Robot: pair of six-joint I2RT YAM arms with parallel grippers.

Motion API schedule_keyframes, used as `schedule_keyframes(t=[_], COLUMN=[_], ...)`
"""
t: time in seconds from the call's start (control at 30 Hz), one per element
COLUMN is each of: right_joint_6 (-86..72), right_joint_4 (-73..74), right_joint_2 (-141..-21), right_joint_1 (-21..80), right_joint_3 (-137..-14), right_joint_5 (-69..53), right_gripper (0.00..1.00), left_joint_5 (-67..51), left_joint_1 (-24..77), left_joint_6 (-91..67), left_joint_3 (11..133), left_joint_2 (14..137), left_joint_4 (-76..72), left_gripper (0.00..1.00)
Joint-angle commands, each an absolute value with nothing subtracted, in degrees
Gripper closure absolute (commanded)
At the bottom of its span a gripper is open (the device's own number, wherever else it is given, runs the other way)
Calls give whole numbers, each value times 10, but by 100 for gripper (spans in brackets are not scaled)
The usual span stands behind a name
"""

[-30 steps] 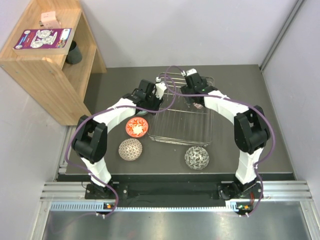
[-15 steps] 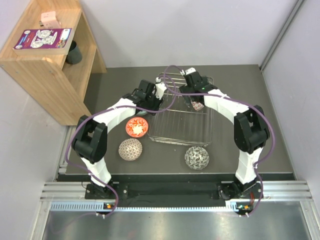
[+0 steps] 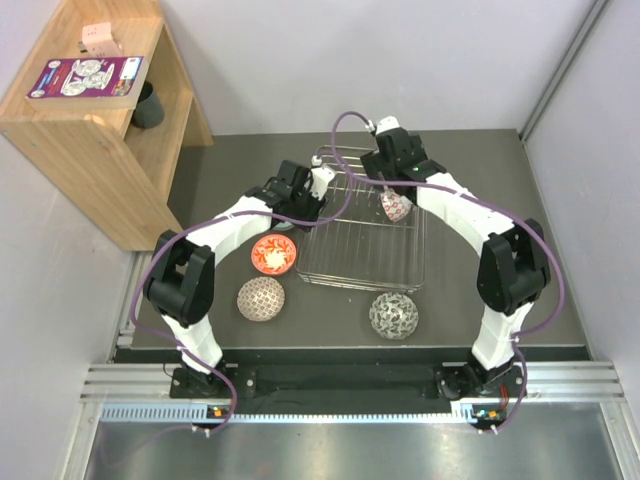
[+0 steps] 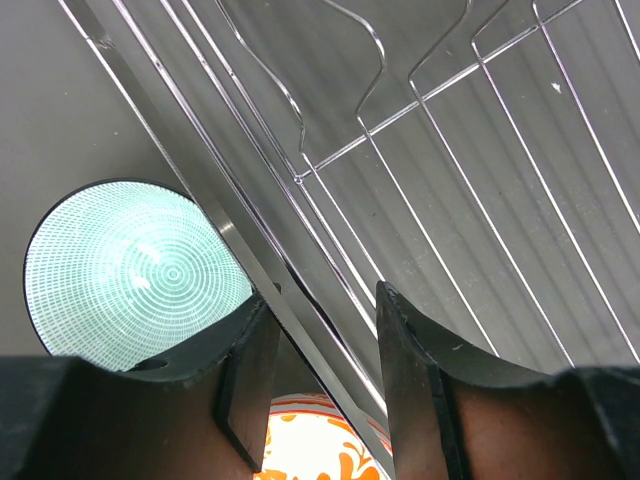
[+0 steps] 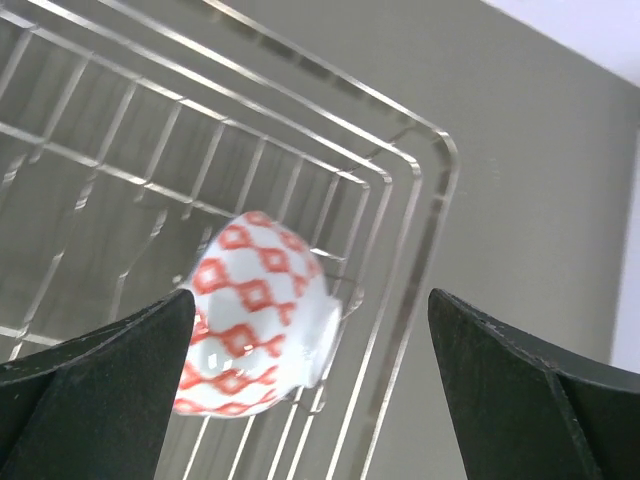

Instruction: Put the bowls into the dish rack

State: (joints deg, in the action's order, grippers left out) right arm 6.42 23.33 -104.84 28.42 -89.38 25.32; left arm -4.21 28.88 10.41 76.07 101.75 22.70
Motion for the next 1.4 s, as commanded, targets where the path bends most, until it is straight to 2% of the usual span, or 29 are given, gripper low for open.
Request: schedule_keyframes(t=[0.0,0.1,0.37,0.87,0.9,1.0,1.03,1.1,1.37], right_joint_6=[69,64,51,48,51,58,59,60,52], right_joint_4=[193,185,218,250,250,255,255,257,244], right_joint_2=[-1027,-1041,-1097,-1206,-1209,-1222,-1226,-1230,-1209], right_joint_1=[265,227,126,131,133,141,144,149,143], right_joint_3=[-917,-928,-965,-1043,-1051,-1077,-1084,-1092,-1081], right_joint_5=[362,391,367,228,222,197,188,178,258], right_gripper=[0,0,0,2,2,2,2,2,1], left_joint_5=[-63,-67,-72,-90,-91,-91,-90,-88,-26], left_joint_1=[296,297,296,297,297,297,297,296,294], left_joint_6=[100,100,99,110,110,111,112,112,133], left_joint_3=[769,768,768,768,768,770,771,773,787], left_joint_2=[1004,1003,1000,989,989,987,986,986,980], left_joint_4=[235,235,237,250,250,251,251,251,239], left_gripper=[52,52,52,44,43,30,19,2,1])
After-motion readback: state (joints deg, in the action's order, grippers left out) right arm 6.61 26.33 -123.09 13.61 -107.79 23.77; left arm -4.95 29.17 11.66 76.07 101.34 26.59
